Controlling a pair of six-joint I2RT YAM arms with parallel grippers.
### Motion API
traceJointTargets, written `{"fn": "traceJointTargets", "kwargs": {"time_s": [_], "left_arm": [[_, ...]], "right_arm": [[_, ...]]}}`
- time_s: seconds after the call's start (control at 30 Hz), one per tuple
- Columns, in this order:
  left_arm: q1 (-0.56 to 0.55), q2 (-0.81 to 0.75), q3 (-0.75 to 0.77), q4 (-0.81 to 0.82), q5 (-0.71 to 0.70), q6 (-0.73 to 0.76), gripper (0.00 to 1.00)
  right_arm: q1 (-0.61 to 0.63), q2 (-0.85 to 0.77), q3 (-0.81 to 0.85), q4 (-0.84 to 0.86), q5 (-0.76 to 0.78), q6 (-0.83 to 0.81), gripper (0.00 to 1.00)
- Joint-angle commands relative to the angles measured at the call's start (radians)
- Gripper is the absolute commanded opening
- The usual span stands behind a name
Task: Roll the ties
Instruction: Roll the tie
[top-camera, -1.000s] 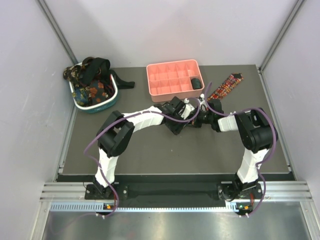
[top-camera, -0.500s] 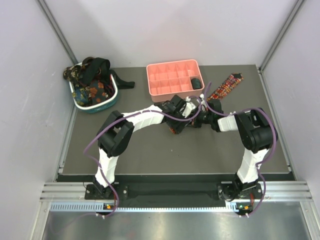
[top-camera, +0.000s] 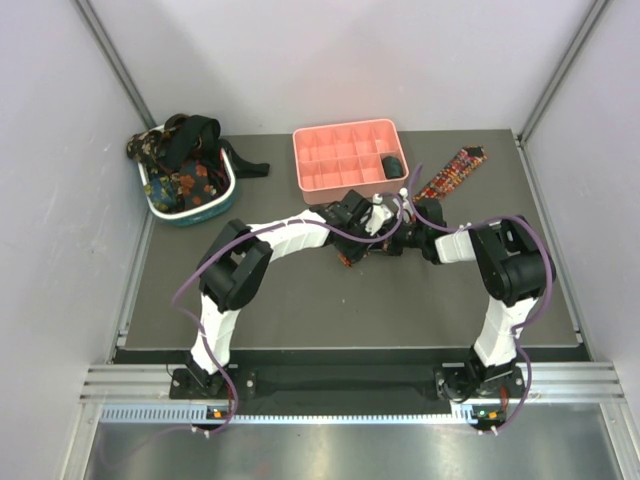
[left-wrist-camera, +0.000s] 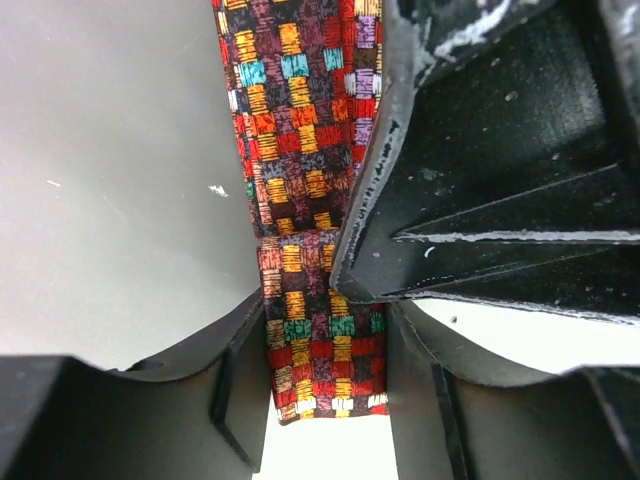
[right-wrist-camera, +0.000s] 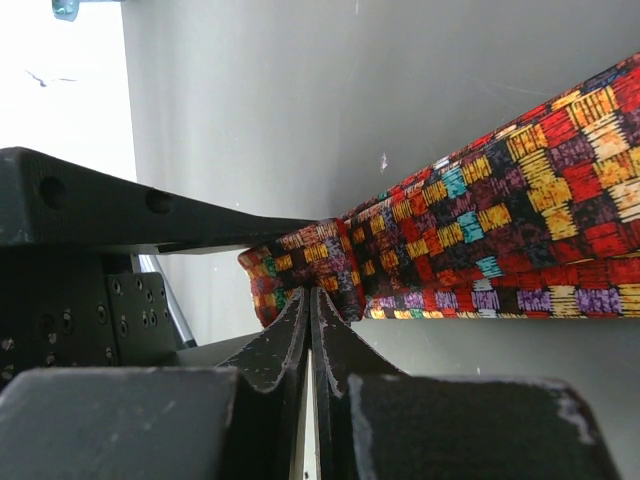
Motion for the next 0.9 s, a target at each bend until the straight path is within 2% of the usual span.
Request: {"fn": "traceJointTargets", "kwargs": {"time_s": [0.0,0.1,0.13,0.17,0.33,0.53,0.63,0.77,0.83,0.87], "left_arm": [[0.004,0.007,0.011,0.039,0.02,0.011,0.47],[0.002,0.012,0.012,0.018,-0.005,0.007,0.43],[0.004,0.012,0.012,0.01,-0.008,0.007,0.42],[0.004,0.012,0.012,-0.005,-0.014,0.009,0.41],[0.008,0.01,0.009,-0.051,-0.017,0.004,0.4],[0.007,0.006,-0.015,-0.062,-0.008,-0.006,0.41],[0.008,0.018,-0.008,-0.084,-0.005,-0.012,0.41],[0.008,0.027,0.008,-0.111,0.0,-0.019,0.41],[0.008,0.035,0.02,-0.125,0.005,-0.02,0.41],[0.008,0.036,0.024,-0.14,0.005,-0.019,0.41]], "right_arm": [[0.019,-0.004,0.039,0.026,-0.011,-0.03,0.0],[0.011,-0.022,0.039,0.011,-0.005,-0.034,0.08],[0.002,-0.028,0.039,0.005,-0.002,-0.037,0.2],[-0.004,-0.049,0.038,-0.009,0.013,-0.042,0.27],[-0.038,-0.132,0.035,-0.107,0.06,-0.099,0.37],[-0.113,-0.269,-0.013,-0.213,0.144,-0.145,0.38],[-0.119,-0.342,-0.079,-0.25,0.233,-0.206,0.38],[-0.112,-0.546,-0.233,-0.25,0.361,-0.263,0.37],[-0.07,-0.635,-0.281,-0.262,0.423,-0.284,0.39],[-0.04,-0.719,-0.312,-0.275,0.507,-0.313,0.4]]}}
